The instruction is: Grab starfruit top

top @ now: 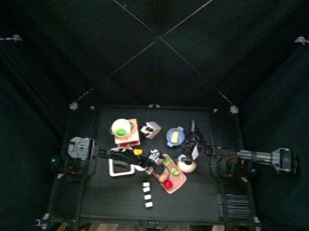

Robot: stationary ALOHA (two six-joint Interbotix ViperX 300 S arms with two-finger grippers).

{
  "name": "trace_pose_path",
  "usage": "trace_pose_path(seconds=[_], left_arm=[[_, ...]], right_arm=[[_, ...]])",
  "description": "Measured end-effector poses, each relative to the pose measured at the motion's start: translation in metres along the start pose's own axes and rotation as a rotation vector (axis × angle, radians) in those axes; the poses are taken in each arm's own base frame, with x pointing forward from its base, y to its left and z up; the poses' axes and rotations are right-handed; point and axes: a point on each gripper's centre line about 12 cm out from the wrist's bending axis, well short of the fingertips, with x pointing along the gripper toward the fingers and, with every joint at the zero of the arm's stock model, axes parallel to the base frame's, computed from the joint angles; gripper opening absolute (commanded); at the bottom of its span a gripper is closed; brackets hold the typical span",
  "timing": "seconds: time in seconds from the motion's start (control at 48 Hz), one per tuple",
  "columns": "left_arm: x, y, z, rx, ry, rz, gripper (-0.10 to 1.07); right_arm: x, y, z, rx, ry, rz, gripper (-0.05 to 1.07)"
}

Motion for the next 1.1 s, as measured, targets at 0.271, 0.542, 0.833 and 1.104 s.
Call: trace_pose_path(seconds=[0.271,0.542,0.833,1.104], left_arm=[[0.007,0.0,-0.001,0.044,0.003,0.0,0.91],[0.011,-0.001,0.001,0.062,-0.013,-0.006,0.91],[0.011,0.0,0.002,0.07,-0.018,-0.005,0.89],[0.012,0.003,0.001,0.095,-0.018,0.002,0.89]], right_arm=[[0.0,0.0,-0.001,-0.002,0.001,-0.001,0.88],[0.0,0.0,-0.001,-0.001,0.003,-0.002,0.88],[0.0,-0.002,-0.002,0.002,0.005,-0.006,0.88],[0.0,-0.002,-0.001,0.001,0.004,-0.008,0.88]])
